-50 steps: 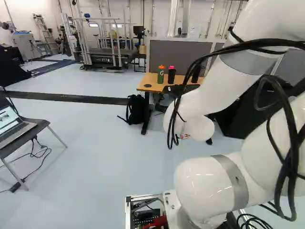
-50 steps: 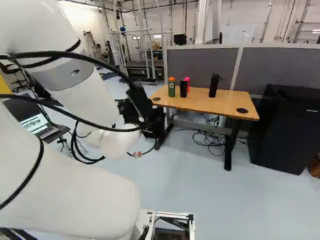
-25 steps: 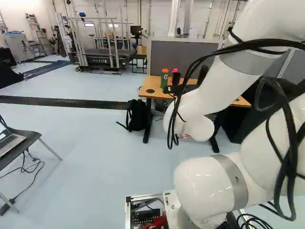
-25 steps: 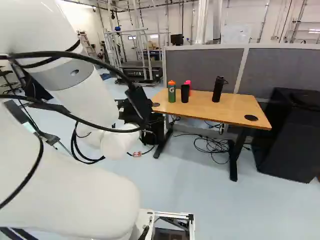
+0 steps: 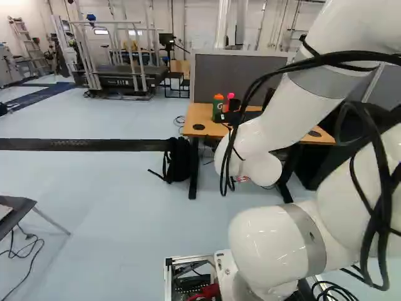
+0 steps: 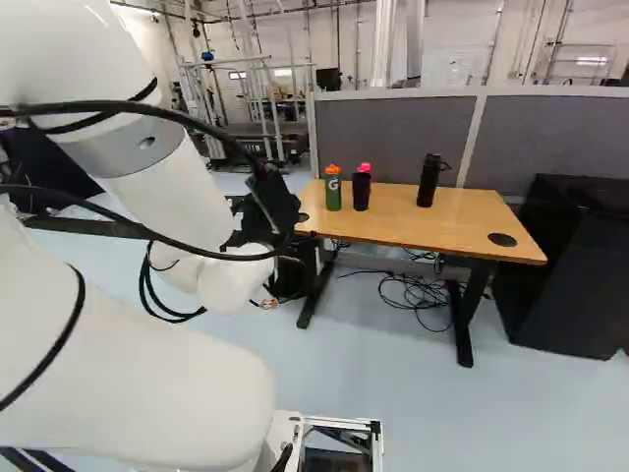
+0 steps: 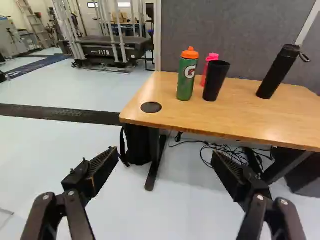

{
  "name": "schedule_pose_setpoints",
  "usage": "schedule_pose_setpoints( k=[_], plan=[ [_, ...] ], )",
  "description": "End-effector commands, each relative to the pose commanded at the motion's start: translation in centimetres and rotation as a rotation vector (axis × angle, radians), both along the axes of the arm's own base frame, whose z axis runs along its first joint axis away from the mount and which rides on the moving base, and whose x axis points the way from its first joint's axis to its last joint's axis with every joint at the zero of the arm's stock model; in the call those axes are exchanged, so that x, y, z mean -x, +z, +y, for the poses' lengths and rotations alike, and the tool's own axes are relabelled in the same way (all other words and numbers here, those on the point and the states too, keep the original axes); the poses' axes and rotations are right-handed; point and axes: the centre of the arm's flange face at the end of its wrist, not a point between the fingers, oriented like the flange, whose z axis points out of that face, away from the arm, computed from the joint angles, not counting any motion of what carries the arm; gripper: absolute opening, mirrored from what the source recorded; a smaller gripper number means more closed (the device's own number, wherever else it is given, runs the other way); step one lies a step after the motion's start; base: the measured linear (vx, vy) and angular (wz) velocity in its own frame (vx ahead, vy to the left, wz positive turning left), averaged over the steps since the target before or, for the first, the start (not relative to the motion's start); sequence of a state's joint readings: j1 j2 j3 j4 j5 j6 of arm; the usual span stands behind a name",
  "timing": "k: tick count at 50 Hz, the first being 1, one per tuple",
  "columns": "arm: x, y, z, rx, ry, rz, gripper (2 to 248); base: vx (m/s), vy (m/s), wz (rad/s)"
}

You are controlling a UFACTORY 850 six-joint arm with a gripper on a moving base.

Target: Pick up the green bottle from the table

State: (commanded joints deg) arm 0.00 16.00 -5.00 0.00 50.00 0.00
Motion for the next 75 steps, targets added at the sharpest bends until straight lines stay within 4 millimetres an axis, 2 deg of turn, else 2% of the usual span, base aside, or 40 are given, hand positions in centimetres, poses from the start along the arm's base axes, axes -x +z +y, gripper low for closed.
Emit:
schedule_pose_setpoints(
  k=[62,63,75],
  plan=[
    [0.0,0.0,0.0,0.000,0.000,0.000,247,0.154,0.135,-0.239],
    [-0.6,0.1,0.5,0.000,0.018,0.003,247,0.141,0.174,-0.190],
    [-1.9,0.3,1.3,0.000,0.046,0.008,247,0.039,0.045,-0.016]
  ],
)
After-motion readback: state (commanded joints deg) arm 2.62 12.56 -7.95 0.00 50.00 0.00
